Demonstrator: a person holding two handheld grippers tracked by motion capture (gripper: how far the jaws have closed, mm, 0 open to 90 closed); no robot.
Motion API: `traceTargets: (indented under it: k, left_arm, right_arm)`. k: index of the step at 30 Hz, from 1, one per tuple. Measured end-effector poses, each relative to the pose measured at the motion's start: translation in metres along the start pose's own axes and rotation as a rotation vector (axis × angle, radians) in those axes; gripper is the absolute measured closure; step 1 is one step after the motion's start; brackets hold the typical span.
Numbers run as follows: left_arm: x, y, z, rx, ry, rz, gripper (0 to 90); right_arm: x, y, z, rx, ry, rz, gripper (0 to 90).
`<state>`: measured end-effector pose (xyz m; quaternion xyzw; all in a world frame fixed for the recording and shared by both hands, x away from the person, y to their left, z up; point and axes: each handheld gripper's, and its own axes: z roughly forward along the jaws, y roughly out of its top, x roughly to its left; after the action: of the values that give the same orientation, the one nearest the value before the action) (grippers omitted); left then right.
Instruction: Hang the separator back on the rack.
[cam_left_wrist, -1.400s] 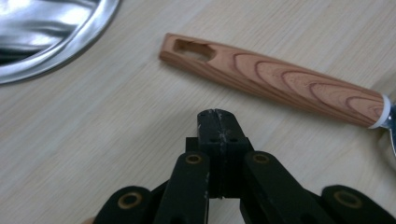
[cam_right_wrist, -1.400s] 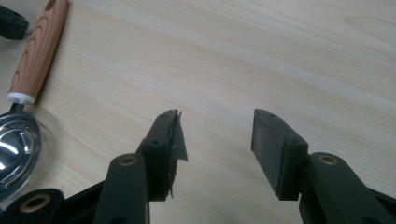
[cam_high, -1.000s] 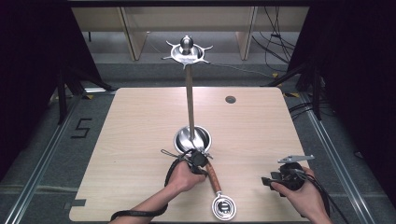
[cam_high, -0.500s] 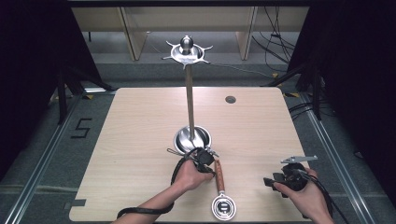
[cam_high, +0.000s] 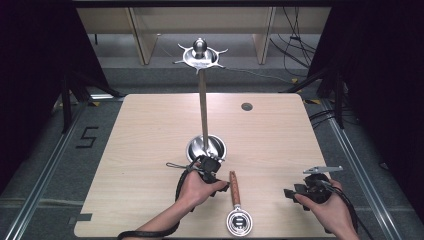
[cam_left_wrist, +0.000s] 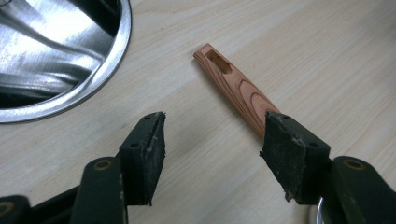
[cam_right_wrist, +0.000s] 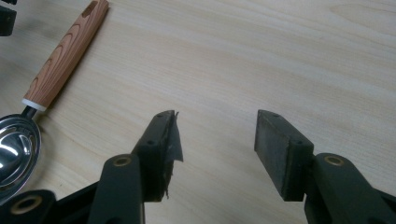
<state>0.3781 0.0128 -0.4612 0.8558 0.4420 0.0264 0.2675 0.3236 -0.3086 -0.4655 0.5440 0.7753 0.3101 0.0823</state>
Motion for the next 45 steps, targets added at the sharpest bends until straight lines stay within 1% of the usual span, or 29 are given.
traceTargets:
  k: [1,2,3,4,5,6,8,9,10,12,13,15,16,17,19,20,23,25,26,27,28,29,33,34,36,41,42,43,45]
  left_arm:
    - [-0.002,0.002,0.002,-0.005,0.002,-0.023,37.4]
    - [-0.005,0.004,0.003,-0.001,0.010,-0.033,37.4]
    - [-0.004,0.006,0.003,0.035,0.002,-0.008,37.4]
    - [-0.006,0.007,0.004,0.043,0.008,-0.010,36.8]
    - [-0.008,0.009,0.007,0.055,-0.001,-0.024,36.8]
    - [-0.013,0.011,0.011,0.046,-0.001,-0.076,36.7]
    - [-0.016,0.013,0.015,0.054,0.013,-0.087,36.7]
    - [-0.015,0.015,0.017,0.057,0.022,-0.061,36.8]
    - [-0.020,0.017,0.019,0.065,0.016,-0.111,36.7]
    - [-0.021,0.019,0.020,0.085,0.020,-0.097,36.7]
    - [-0.024,0.020,0.022,0.076,0.028,-0.118,36.6]
    - [-0.025,0.022,0.025,0.094,0.041,-0.079,35.9]
    - [-0.028,0.022,0.027,0.099,0.035,-0.102,35.7]
    - [-0.027,0.024,0.028,0.110,0.040,-0.070,35.4]
    - [-0.031,0.024,0.031,0.109,0.035,-0.085,35.5]
    - [-0.029,0.026,0.031,0.121,0.039,-0.040,35.5]
    - [-0.038,0.027,0.036,0.102,0.059,-0.066,35.5]
    - [-0.041,0.026,0.038,0.130,0.072,-0.044,37.6]
    - [-0.039,0.027,0.038,0.148,0.079,0.015,38.1]
    - [-0.038,0.027,0.037,0.162,0.078,0.031,38.5]
    - [-0.041,0.027,0.038,0.159,0.078,0.011,39.6]
    - [-0.039,0.028,0.037,0.168,0.081,0.044,41.9]
    - [-0.037,0.027,0.040,0.211,0.083,0.068,42.6]
    - [-0.036,0.026,0.042,0.186,0.085,0.062,43.5]
    - [-0.034,0.027,0.040,0.230,0.087,0.080,46.1]
    - [-0.031,0.025,0.041,0.251,0.110,0.138,56.2]
    - [-0.031,0.024,0.040,0.257,0.116,0.151,58.1]
    - [-0.030,0.023,0.040,0.255,0.119,0.161,59.9]
    - [-0.028,0.023,0.038,0.277,0.125,0.181,63.4]
  right_arm:
    - [0.000,0.000,0.001,-0.006,0.004,0.003,49.0]
    - [-0.003,0.001,-0.003,0.046,0.054,-0.007,48.9]
    - [-0.003,0.001,-0.003,0.043,0.056,-0.009,48.8]
    - [0.000,0.001,-0.005,0.052,0.052,0.034,48.7]
    - [0.000,0.001,-0.005,0.052,0.052,0.034,48.7]
    - [-0.001,0.001,-0.005,0.050,0.055,0.034,48.6]
    - [0.000,0.001,-0.006,0.052,0.052,0.044,48.5]
    - [-0.003,0.001,-0.006,0.041,0.051,0.003,48.4]
    - [-0.003,0.001,-0.006,0.039,0.051,0.002,48.4]
    - [-0.004,0.001,-0.005,0.028,0.051,-0.020,48.4]
    - [-0.004,0.002,-0.005,0.026,0.049,-0.023,48.3]
    - [0.000,0.002,-0.005,0.053,0.050,0.033,48.2]
    - [-0.003,0.002,-0.003,0.043,0.050,-0.006,48.1]
    - [-0.003,0.002,-0.003,0.048,0.053,-0.006,47.9]
    - [-0.004,0.002,-0.002,0.041,0.050,-0.016,47.8]
    - [-0.003,0.002,-0.002,0.048,0.056,-0.007,47.8]
    - [-0.003,0.002,-0.003,0.056,0.065,-0.010,47.8]
    - [-0.004,0.001,-0.003,0.057,0.066,-0.008,47.8]
    - [-0.003,0.001,-0.003,0.059,0.063,0.001,47.8]
    - [-0.004,0.002,-0.003,0.053,0.065,-0.015,47.8]
    - [-0.004,0.002,-0.003,0.054,0.066,-0.014,47.8]
    - [-0.004,0.002,-0.003,0.055,0.067,-0.013,47.5]
    - [-0.003,0.001,-0.001,0.054,0.065,-0.007,47.4]
    - [-0.003,0.001,-0.001,0.056,0.079,-0.009,47.4]
    - [-0.002,0.002,-0.001,0.057,0.067,-0.011,47.4]
    - [0.001,0.001,-0.001,0.070,0.075,0.031,47.4]
    - [0.001,0.001,-0.001,0.072,0.072,0.030,47.4]
    - [-0.002,0.001,0.000,0.058,0.068,-0.010,47.4]
    - [-0.002,0.001,-0.001,0.059,0.069,-0.010,47.4]
